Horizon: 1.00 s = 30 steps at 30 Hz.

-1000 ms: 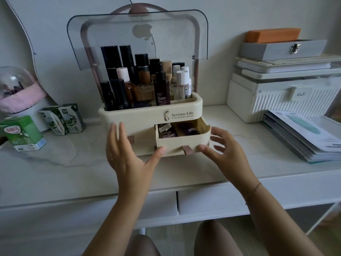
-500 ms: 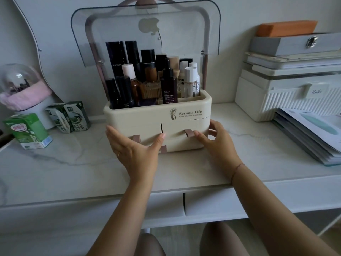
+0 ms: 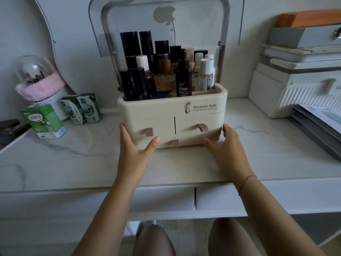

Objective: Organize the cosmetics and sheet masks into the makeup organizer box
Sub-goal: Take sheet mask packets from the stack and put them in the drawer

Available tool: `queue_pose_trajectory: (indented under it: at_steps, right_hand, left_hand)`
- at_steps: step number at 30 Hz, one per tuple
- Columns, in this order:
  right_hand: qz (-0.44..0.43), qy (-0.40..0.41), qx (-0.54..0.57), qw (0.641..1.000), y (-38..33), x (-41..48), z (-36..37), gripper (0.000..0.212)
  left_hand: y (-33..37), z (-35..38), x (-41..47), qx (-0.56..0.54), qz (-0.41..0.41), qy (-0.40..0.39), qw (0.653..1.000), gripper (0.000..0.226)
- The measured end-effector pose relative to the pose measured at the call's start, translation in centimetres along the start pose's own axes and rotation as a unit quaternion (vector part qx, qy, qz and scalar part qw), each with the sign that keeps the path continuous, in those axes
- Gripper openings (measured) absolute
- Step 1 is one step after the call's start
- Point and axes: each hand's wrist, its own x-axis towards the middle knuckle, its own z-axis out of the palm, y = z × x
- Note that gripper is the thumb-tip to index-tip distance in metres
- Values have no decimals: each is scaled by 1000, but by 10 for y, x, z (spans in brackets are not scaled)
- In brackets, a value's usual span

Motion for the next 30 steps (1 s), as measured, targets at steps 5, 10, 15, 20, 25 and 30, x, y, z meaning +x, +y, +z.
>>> queue_pose_trajectory:
  at_steps: [5,10,15,20,25,30]
  right_hand:
    - [-36,69,-61,995,-22,-42,31,43]
    - [12,-32,-89,995,-43,-32,58,33]
    - [32,2,-67,997,-44,-26,68,38]
    - [13,-49,-7,999,-47,-44,51,26]
    - [-54,-40,-14,998,-40,-100,32,28]
    - [-64,68,12,996,-26,-115,-1,37]
  left_hand:
    - [-10,-16,-5,21,2,-36,999,101]
    - [-14,-21,-15,-1,12,-54,998,97]
    - [-15,-24,-25,-24,9,-35,999,103]
    - [-10,-31,-41,-41,27,5,999,89]
    - [-10,-39,-66,-41,28,5,999,86]
    - [-11,-44,-71,-50,-3,-11,999,88]
